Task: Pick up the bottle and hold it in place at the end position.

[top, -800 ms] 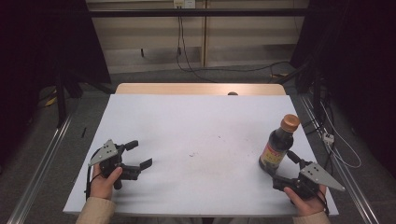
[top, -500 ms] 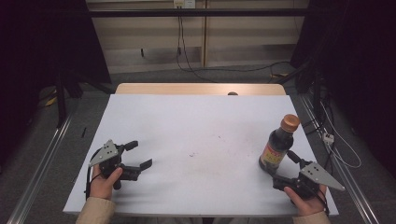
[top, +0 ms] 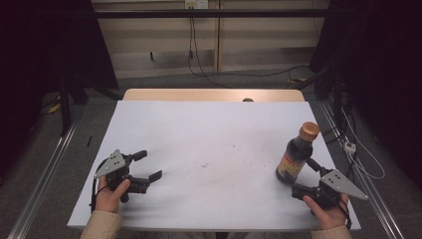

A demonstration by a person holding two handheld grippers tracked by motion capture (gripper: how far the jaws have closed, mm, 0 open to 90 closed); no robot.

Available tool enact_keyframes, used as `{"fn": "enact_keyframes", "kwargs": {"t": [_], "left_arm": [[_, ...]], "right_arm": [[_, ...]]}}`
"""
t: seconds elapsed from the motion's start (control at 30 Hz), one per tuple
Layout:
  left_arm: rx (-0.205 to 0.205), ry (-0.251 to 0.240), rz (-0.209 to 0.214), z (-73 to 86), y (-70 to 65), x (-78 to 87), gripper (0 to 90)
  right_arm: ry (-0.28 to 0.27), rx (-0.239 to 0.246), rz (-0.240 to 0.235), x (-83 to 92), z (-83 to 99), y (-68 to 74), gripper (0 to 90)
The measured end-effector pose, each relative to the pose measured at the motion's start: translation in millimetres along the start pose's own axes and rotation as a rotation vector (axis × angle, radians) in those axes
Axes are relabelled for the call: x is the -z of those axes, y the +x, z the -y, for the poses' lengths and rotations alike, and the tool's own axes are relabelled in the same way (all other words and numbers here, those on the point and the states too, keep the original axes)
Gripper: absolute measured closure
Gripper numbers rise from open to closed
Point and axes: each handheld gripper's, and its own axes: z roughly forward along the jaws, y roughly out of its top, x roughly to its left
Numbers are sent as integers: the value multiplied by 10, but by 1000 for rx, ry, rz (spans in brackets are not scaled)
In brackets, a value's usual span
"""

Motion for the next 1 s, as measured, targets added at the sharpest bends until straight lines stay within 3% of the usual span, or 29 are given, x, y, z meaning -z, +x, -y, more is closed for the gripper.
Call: {"fn": "enact_keyframes", "kwargs": {"t": [0.1,0.7,1.0], "left_arm": [[3,4,4,5,-5,-15,46],[-4,28,7,14,-29,-61,50],[-3,34,5,13,-33,-63,51]], "right_arm": [[-3,0,20,-8,-32,-19,98],[11,-15,22,-139,-218,-61,125],[19,-57,7,-226,-288,-93,144]]}}
